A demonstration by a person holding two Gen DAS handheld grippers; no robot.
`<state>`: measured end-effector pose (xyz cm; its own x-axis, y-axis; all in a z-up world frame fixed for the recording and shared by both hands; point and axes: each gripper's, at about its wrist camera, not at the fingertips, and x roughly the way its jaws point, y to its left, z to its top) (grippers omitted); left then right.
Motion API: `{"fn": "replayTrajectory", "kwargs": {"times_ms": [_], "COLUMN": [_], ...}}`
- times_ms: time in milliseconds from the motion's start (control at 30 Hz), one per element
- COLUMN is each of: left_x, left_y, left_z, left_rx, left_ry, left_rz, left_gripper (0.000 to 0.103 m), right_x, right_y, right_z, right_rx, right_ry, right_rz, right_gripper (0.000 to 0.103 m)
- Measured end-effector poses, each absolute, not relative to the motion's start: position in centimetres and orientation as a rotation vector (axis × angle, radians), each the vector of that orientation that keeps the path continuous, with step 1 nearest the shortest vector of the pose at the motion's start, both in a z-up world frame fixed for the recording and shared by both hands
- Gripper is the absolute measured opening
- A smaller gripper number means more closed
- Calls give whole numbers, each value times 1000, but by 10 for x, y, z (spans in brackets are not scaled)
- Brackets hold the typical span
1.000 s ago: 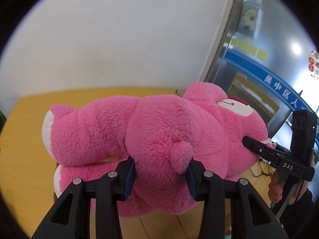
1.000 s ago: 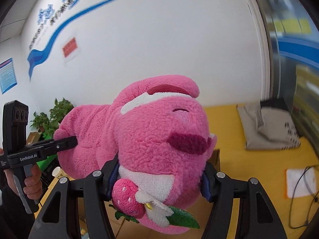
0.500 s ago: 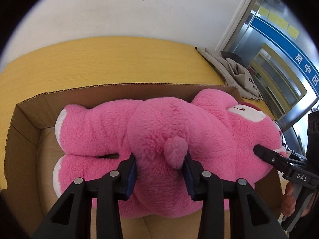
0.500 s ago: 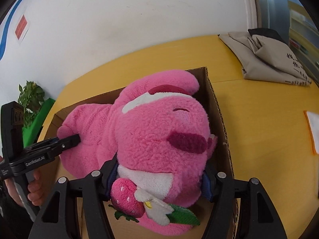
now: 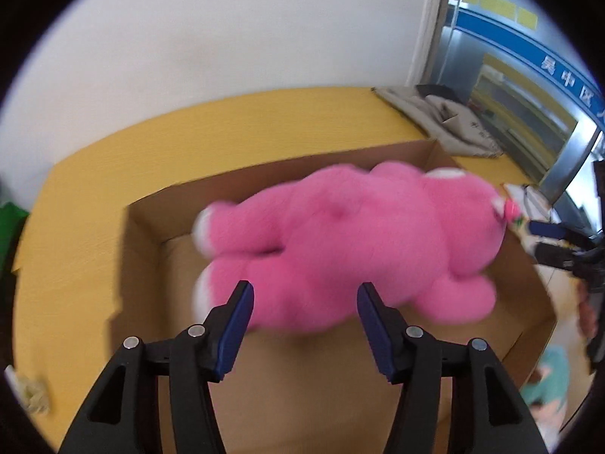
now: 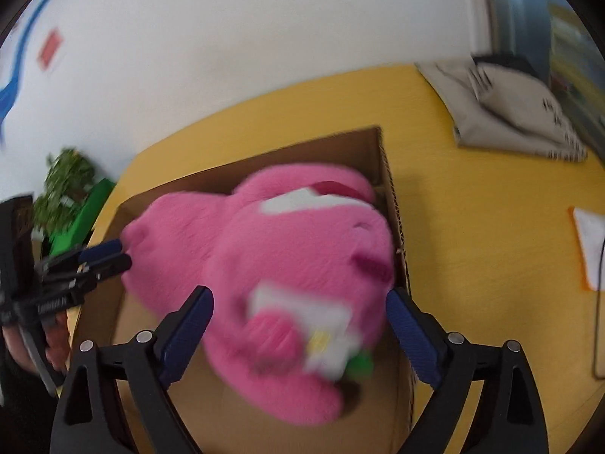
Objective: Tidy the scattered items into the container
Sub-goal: 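Lower the pink bear into the box and open both grippers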
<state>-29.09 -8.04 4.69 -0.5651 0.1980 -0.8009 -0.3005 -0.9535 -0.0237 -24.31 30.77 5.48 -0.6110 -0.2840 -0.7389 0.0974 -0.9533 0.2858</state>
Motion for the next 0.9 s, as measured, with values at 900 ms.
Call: {"fn": "replayTrajectory", "kwargs": {"times_ms": [900], "left_x": [-125], "left_y": [-103], "left_z": [67], "left_rx": [-1217], "left_ry": [30], "left_rz": [2714], "left_gripper": [70], "right_x": [-112], "right_y": [272], "right_z": [54], "right_rx": [1304], "right_ry": [-78], "right_rz": [-2764], "right_gripper": [103]}}
